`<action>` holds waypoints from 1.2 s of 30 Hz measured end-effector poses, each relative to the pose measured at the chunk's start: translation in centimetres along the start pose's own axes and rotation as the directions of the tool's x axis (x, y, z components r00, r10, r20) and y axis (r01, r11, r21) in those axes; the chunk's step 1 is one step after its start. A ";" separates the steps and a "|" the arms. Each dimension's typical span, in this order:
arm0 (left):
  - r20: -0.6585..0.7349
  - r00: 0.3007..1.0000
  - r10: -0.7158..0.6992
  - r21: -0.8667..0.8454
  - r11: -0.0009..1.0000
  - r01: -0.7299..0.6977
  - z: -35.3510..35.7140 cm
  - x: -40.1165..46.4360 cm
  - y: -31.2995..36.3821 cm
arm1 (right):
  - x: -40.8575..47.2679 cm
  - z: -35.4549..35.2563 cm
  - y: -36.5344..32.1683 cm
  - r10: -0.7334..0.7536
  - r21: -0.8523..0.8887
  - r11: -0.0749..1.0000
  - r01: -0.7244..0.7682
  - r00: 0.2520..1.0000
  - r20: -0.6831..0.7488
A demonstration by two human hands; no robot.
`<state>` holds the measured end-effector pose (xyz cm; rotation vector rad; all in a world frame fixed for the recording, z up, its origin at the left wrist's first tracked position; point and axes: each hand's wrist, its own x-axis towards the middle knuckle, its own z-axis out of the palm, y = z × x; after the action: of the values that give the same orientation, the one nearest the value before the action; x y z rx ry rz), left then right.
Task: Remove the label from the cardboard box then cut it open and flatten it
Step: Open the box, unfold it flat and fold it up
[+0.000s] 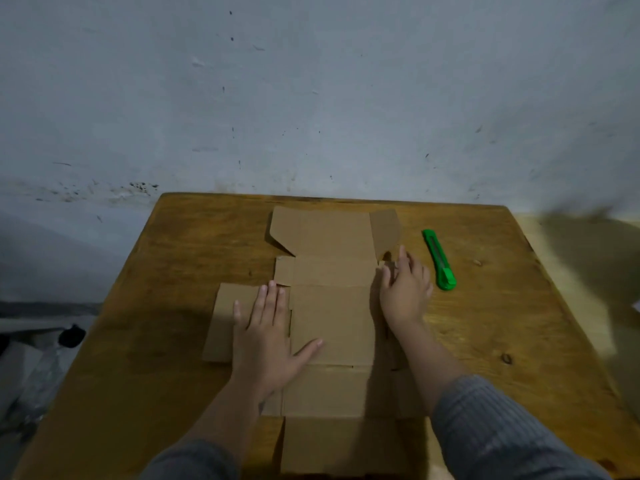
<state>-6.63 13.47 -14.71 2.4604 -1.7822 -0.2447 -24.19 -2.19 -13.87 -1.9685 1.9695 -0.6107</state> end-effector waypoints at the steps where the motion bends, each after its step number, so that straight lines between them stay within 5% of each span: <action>1: -0.002 1.000 -0.010 -0.019 1.000 0.010 0.0 0.1 0.0 | 1.1 0.2 -0.2 0.034 0.081 0.996 -0.033 0.999 -0.015; 6: -0.010 0.999 -0.051 -0.046 0.998 0.051 -0.2 1.0 0.1 | 5.3 1.0 -0.9 0.160 0.349 0.923 -0.162 0.987 0.035; 10: -0.017 0.997 -0.076 -0.067 0.995 0.074 -0.4 2.3 0.1 | 7.1 0.0 -1.9 0.203 0.633 0.740 -0.228 0.973 0.113; 15: -0.042 0.996 -0.074 -0.071 0.995 0.071 -0.4 2.5 0.4 | 9.1 -1.2 -3.0 0.133 0.615 0.775 -0.147 0.989 0.069; 22: -0.039 0.996 -0.077 -0.055 0.996 0.074 -0.4 2.4 0.4 | 10.4 -0.1 -3.6 0.196 0.253 0.945 -0.206 0.979 0.063; 36: -0.049 0.993 -0.112 -0.091 0.990 0.107 -0.3 2.5 0.4 | 10.1 -2.3 -2.9 0.293 0.671 0.667 -0.323 0.942 0.162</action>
<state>-6.17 10.94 -14.49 2.4813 -1.5823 -0.2568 -23.06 -12.02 -9.55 -1.1421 1.6369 -1.0179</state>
